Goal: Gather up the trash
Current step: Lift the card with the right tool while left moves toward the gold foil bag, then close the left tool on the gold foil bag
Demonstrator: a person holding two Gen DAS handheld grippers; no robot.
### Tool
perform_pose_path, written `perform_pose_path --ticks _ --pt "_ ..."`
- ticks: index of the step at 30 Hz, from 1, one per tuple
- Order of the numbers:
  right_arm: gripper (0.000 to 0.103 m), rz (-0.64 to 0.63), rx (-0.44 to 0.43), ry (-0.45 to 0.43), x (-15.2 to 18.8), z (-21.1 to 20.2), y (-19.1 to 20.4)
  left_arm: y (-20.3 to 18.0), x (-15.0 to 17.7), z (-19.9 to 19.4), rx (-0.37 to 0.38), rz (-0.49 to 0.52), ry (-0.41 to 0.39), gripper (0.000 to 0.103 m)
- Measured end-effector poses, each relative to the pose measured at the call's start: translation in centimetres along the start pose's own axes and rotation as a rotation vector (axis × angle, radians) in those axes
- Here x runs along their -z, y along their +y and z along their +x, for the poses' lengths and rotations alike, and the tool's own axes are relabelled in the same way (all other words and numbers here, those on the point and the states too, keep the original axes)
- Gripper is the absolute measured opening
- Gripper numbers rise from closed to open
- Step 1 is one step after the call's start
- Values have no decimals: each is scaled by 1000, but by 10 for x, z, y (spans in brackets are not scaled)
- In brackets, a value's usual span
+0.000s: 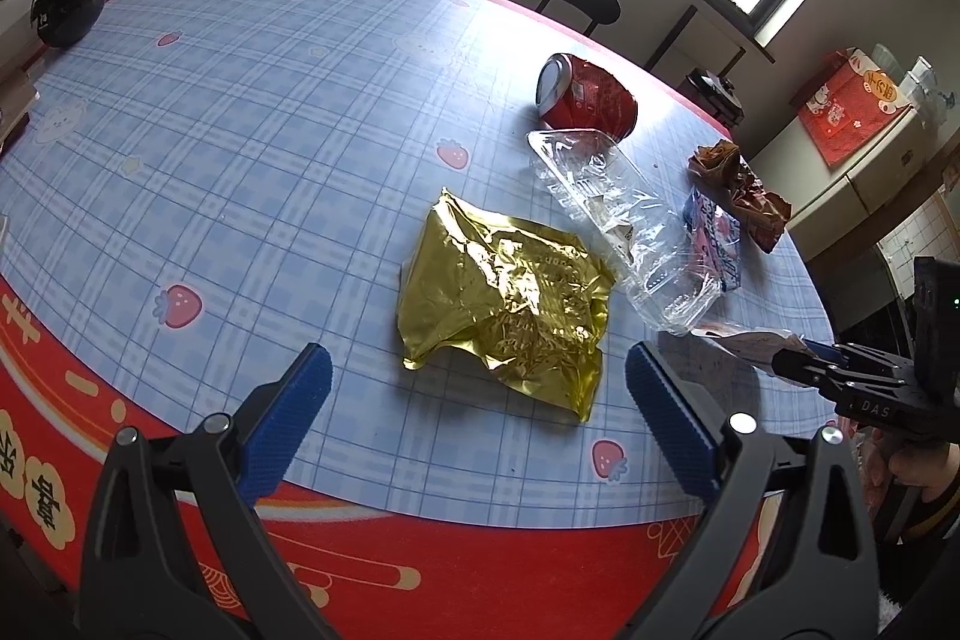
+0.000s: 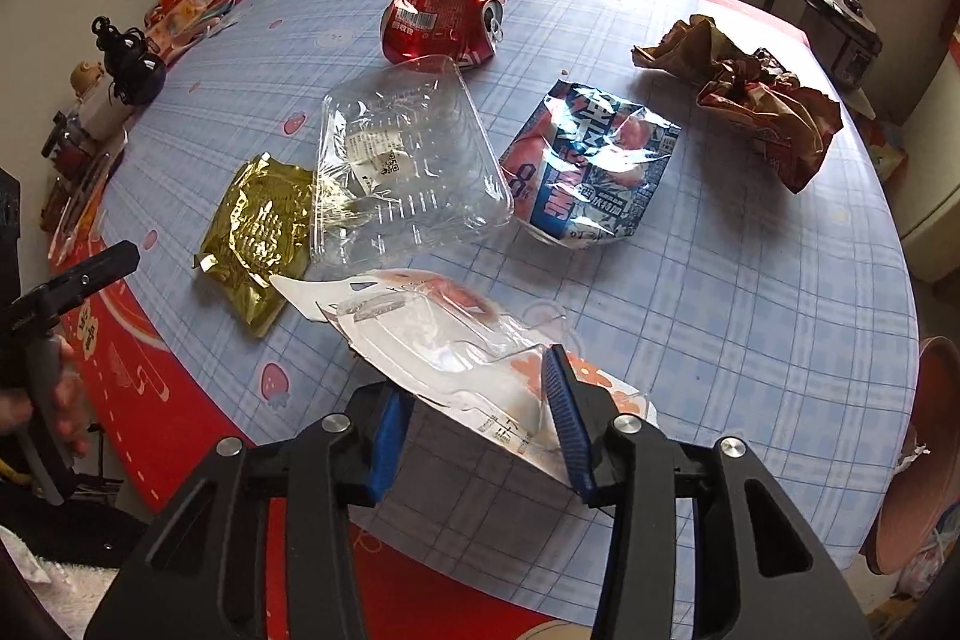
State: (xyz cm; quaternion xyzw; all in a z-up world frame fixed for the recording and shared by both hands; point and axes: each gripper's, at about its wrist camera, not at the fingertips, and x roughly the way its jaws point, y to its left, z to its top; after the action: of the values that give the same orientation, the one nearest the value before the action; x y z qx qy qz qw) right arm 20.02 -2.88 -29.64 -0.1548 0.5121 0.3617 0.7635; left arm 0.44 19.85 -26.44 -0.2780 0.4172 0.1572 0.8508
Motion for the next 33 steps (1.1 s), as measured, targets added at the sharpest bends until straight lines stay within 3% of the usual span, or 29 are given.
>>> perform_pose_path --ticks 4,11,18,27,33 --pt "30 -7 -8 -22 -2 -7 3 4 2 1 -1 -10 1 97" --pt "26 -6 -12 -66 -1 -24 6 -3 4 20 9 26 42 97" --pt "25 24 -15 -87 6 -31 -1 11 0 41 5 -64 74 88" --pt "25 32 -18 -82 9 -28 -3 2 -26 73 -94 68 65 89" --pt "25 18 -16 -88 8 -28 1 -6 -26 88 -127 84 70 89"
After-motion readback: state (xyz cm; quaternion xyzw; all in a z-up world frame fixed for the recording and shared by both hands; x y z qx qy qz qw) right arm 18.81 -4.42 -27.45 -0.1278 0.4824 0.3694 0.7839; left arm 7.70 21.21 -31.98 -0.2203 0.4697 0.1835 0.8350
